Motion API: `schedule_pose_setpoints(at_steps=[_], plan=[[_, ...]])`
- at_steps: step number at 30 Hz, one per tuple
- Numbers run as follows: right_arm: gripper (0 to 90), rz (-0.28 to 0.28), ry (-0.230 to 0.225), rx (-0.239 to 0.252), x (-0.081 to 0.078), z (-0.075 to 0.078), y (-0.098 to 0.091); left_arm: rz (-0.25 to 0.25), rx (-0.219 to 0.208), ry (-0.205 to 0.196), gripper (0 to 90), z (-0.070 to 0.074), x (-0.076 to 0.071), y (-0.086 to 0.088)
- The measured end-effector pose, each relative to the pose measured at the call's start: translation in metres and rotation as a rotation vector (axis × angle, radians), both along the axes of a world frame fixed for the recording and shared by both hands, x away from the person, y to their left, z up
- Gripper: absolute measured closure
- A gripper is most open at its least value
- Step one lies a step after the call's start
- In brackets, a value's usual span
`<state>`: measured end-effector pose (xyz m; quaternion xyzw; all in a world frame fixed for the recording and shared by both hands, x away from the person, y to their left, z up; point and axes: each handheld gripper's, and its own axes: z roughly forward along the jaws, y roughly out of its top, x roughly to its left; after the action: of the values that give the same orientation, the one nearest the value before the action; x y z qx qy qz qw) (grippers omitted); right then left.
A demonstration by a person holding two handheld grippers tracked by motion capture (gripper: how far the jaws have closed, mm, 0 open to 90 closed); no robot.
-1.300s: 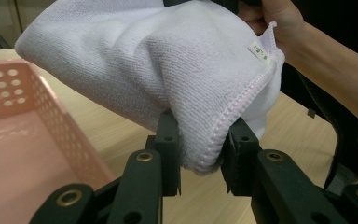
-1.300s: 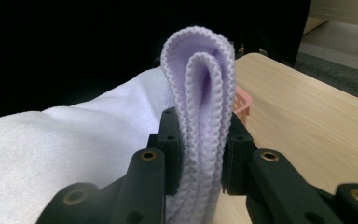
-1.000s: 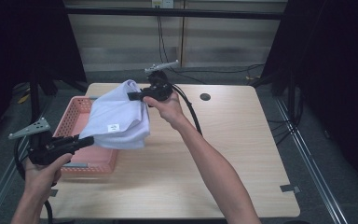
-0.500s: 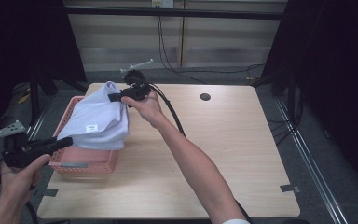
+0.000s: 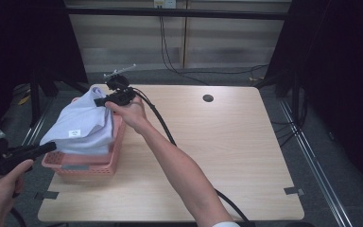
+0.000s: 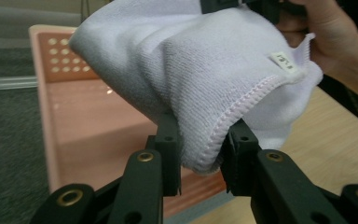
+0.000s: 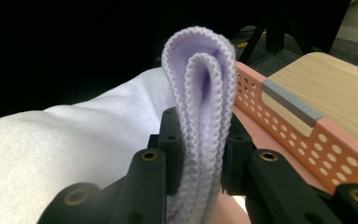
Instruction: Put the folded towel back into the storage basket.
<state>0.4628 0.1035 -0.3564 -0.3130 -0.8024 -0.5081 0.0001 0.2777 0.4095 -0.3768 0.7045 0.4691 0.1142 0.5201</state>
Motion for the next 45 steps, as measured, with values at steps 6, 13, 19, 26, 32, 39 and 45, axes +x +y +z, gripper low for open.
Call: schedule_pose_setpoints(at_steps=[6, 13, 19, 26, 32, 39, 45], plan=[[74.1, -0.020, 0.022, -0.017, 0.001, -0.016, 0.014, 0.033, 0.039, 0.039, 71.6, -0.016, 0.002, 0.007], [74.1, -0.054, 0.032, -0.036, 0.002, -0.039, 0.018, 0.054, 0.091, 0.075, 71.6, -0.029, 0.008, 0.005], [74.1, -0.079, 0.055, -0.035, 0.005, -0.057, 0.016, 0.059, 0.120, 0.103, 71.5, -0.040, 0.016, 0.002], [74.0, -0.094, 0.071, -0.055, 0.010, -0.071, 0.017, 0.069, 0.175, 0.131, 71.1, -0.044, 0.026, -0.002], [73.5, -0.097, 0.080, -0.067, 0.012, -0.083, 0.020, 0.059, 0.214, 0.150, 68.1, -0.049, 0.029, -0.006], [65.4, -0.103, 0.075, -0.083, 0.015, -0.092, 0.017, 0.018, 0.194, 0.121, 52.0, -0.049, 0.028, -0.008], [45.0, -0.125, 0.061, -0.085, 0.019, -0.088, 0.011, 0.033, 0.208, 0.074, 40.6, -0.033, 0.022, -0.018]])
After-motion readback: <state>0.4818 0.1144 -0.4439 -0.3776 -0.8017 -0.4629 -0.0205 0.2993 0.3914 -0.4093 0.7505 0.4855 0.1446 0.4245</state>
